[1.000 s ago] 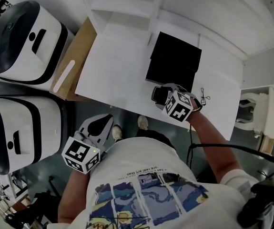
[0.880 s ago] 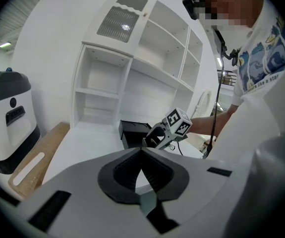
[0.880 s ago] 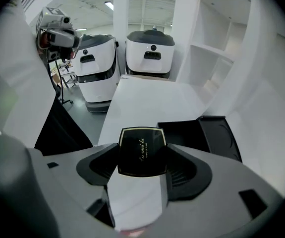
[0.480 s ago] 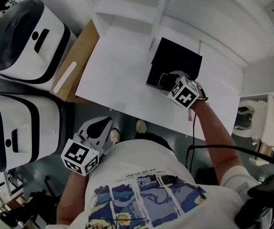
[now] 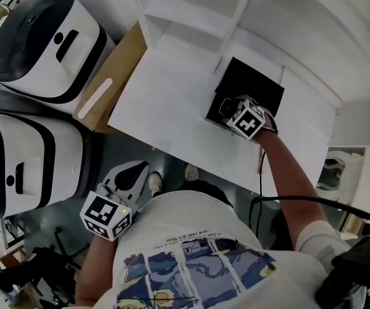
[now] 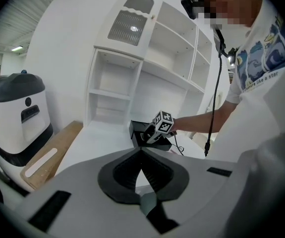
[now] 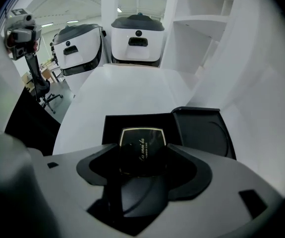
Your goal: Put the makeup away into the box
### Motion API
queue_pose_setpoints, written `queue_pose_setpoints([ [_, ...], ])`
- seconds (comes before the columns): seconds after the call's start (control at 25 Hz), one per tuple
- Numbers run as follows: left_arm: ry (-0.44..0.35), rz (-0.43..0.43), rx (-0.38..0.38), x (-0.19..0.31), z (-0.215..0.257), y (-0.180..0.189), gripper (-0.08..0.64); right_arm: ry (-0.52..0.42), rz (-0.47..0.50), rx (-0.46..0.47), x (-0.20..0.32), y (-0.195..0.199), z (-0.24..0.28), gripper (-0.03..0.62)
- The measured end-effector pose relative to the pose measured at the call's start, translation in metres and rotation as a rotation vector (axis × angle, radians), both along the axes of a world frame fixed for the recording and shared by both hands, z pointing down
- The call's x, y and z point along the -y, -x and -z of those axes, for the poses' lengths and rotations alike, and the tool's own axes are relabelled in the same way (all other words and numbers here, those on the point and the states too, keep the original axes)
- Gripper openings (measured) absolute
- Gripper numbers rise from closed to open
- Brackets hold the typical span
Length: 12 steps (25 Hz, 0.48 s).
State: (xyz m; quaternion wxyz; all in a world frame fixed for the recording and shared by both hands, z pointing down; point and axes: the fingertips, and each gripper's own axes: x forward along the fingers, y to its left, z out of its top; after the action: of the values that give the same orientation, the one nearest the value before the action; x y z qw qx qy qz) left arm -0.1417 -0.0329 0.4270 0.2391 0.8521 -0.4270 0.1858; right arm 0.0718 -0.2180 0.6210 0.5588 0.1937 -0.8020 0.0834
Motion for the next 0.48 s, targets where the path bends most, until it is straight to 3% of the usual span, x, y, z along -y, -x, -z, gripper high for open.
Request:
queue_pose_setpoints([
  [0.48, 0.013, 0.054, 0.015, 0.0, 0.0, 0.013, 0.014, 0.043, 0.034, -0.045, 0.008, 0.021, -0.04, 0.321],
])
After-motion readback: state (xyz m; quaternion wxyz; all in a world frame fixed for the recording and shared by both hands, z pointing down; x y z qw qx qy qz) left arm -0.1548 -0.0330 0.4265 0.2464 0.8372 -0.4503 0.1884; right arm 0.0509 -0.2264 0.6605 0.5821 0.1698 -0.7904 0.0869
